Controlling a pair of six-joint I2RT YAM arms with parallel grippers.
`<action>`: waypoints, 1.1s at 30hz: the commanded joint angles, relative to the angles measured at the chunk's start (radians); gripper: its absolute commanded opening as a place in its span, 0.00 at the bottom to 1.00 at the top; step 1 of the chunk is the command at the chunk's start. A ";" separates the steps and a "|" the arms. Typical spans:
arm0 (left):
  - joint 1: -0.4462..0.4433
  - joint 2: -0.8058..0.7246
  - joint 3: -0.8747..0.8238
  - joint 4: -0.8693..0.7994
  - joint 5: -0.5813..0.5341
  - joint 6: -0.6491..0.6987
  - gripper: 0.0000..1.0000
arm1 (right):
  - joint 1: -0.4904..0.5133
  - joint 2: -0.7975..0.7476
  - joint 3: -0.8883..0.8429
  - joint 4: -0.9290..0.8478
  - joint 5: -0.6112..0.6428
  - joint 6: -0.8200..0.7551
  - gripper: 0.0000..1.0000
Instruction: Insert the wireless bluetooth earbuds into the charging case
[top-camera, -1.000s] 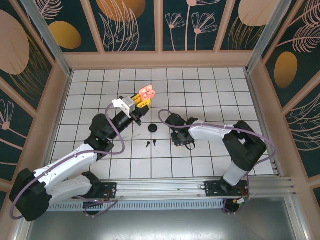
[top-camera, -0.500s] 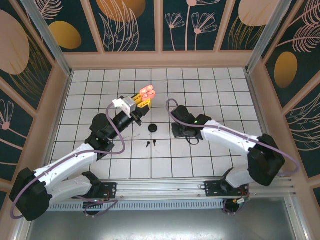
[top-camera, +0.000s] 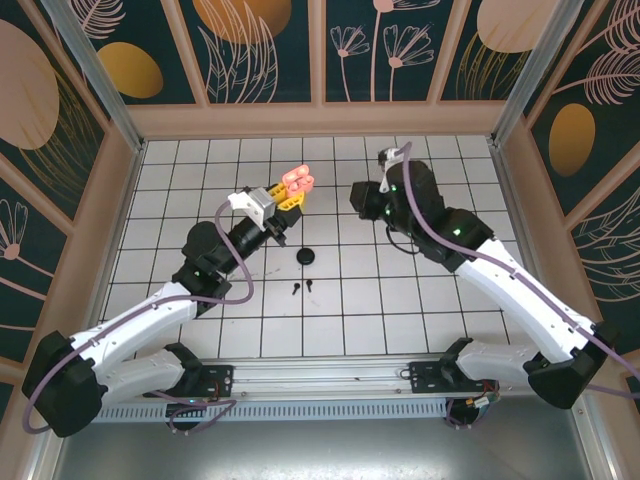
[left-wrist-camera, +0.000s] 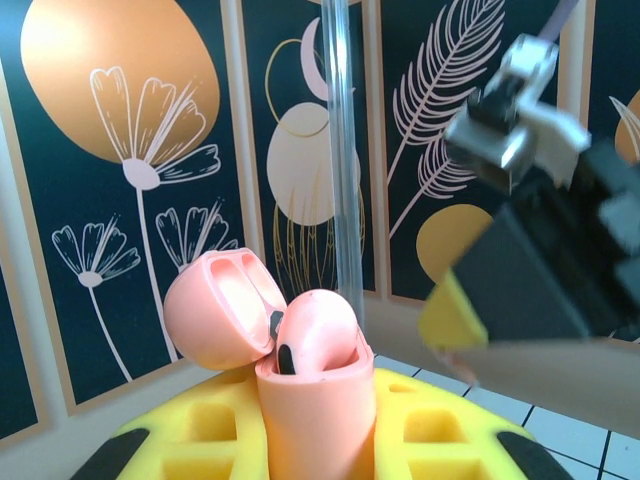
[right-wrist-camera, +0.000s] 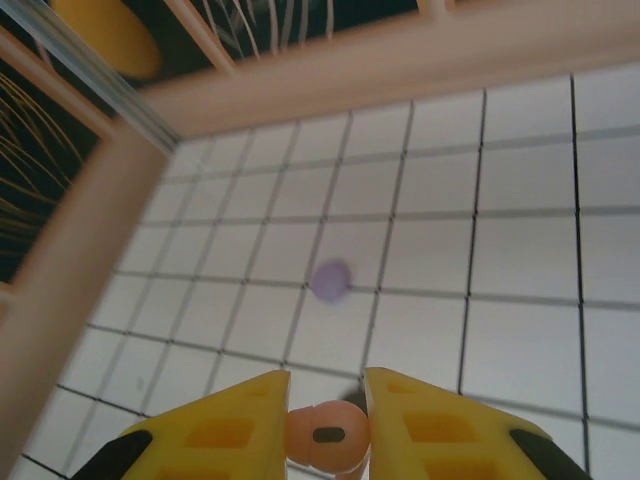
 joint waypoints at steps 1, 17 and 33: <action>-0.004 0.012 0.036 0.005 0.025 0.019 0.00 | -0.007 -0.011 0.085 0.058 -0.001 -0.048 0.24; -0.004 0.105 0.085 0.024 0.128 0.254 0.00 | 0.002 0.014 0.132 0.330 -0.139 -0.195 0.25; -0.004 0.178 0.166 0.093 0.138 0.289 0.00 | 0.006 -0.040 -0.041 0.503 -0.210 -0.295 0.24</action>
